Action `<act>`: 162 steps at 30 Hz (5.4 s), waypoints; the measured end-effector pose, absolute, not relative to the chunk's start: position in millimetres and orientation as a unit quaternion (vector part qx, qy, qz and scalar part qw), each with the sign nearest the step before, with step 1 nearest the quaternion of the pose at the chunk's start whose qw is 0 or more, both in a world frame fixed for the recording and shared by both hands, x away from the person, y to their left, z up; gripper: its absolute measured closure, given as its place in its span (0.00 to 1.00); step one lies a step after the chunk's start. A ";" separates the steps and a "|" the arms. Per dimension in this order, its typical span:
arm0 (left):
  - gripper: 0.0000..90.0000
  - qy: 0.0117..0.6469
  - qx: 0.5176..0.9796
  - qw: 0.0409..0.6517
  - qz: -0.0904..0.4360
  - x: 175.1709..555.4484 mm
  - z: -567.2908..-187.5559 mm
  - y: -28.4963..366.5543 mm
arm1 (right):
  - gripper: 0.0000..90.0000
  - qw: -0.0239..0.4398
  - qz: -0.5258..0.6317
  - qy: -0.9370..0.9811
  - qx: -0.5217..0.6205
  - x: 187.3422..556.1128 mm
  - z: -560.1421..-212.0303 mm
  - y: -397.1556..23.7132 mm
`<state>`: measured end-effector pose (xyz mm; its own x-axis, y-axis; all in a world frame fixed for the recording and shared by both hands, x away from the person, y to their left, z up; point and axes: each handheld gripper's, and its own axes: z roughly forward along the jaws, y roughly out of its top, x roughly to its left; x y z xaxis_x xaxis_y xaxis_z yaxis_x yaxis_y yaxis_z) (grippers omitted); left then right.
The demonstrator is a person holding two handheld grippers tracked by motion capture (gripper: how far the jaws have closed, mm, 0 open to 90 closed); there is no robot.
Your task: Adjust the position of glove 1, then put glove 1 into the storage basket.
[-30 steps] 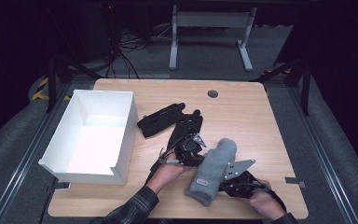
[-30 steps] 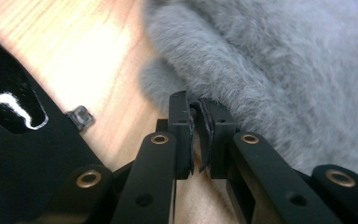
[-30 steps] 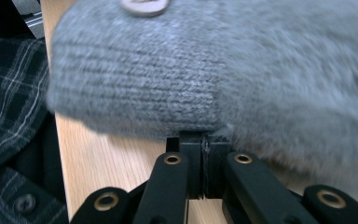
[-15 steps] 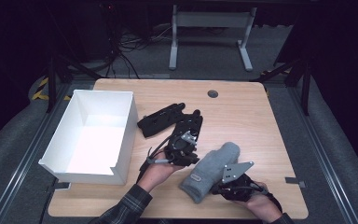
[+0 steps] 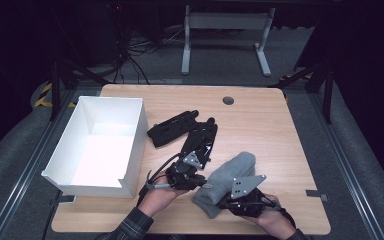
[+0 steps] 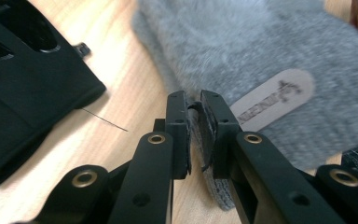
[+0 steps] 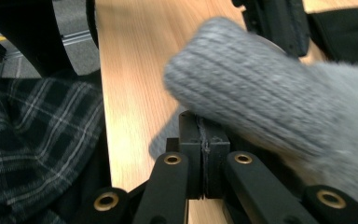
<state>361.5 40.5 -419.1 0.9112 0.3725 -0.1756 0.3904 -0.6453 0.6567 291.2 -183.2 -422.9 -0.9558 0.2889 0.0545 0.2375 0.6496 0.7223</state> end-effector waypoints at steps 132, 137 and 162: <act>0.71 0.314 0.879 0.358 0.024 404.8 -253.0 123.4 | 0.17 0.183 0.358 0.830 0.387 340.4 -469.1 -344.4; 0.71 0.332 0.871 0.360 0.033 404.3 -248.8 147.4 | 0.17 0.183 0.358 0.830 0.388 340.4 -469.1 -344.4; 0.71 0.436 0.818 0.371 0.058 405.2 -269.3 256.4 | 0.17 0.183 0.358 0.829 0.388 341.9 -469.0 -344.9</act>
<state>405.2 256.4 -269.3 0.6123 0.7566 -0.2295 0.6709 -0.3436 0.6572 341.9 -344.9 -469.0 -0.6322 0.7743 -0.0257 0.5124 0.4428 0.7357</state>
